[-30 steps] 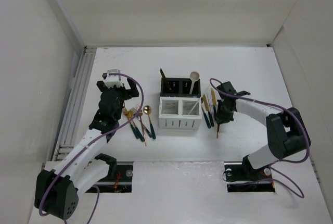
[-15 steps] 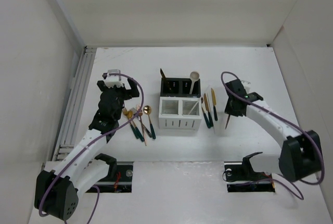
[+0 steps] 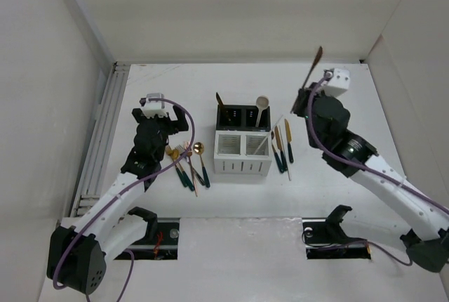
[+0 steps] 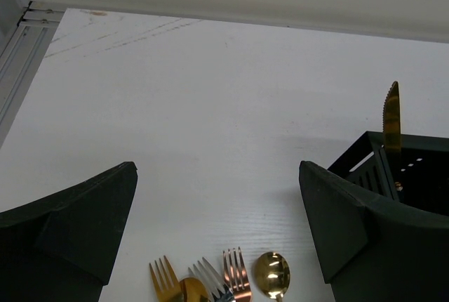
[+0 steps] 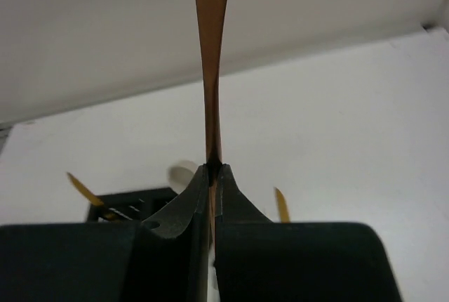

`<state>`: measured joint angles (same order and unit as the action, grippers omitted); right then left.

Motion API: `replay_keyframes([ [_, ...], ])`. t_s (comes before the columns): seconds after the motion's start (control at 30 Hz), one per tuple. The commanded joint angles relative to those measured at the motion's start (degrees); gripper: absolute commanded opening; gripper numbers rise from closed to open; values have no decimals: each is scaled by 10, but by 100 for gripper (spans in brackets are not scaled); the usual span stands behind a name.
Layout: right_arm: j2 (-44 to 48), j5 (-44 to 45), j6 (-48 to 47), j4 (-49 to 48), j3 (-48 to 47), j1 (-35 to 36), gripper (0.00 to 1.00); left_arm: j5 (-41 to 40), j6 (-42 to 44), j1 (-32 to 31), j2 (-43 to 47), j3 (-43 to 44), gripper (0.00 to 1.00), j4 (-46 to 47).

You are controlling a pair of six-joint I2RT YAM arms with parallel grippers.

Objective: Sort the eating utensils into containers

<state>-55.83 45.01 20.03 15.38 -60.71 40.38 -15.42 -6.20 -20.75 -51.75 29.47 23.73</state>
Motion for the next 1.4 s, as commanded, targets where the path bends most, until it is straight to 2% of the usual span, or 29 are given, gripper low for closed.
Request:
replay_keyframes([
  [0.0, -91, -43, -131, -210, -30, 37, 0, 4, 6, 2, -1, 15, 100, 24],
  [0.1, -160, -141, -166, -306, -42, 56, 0, 4, 6, 2, -1, 15, 100, 18],
  [0.17, -204, -160, -176, -362, -42, 56, 0, 4, 11, 2, -1, 20, 100, 12],
  [0.27, -204, -143, -177, -408, -47, 56, 0, -1, 11, 2, -1, 20, 100, 11],
  [0.37, -198, -171, -205, -424, -26, 56, 0, -1, 11, 2, -1, 20, 100, 11],
  [0.53, -185, -334, -217, -431, 26, 56, 0, 5, 6, 2, -13, 20, 100, 11],
  [0.63, -180, -374, -203, -461, 53, 56, 0, 5, 11, 2, -13, 20, 100, 18],
  [0.83, -257, -394, -217, -523, 58, 56, 0, 5, 11, 2, -13, 20, 100, 24],
  [1.07, -354, -412, -222, -546, 26, 56, 0, 5, 11, 2, -2, 15, 100, 13],
  [1.37, -390, -389, -222, -599, 45, 50, 0, 10, -2, 2, 3, 9, 100, 1],
])
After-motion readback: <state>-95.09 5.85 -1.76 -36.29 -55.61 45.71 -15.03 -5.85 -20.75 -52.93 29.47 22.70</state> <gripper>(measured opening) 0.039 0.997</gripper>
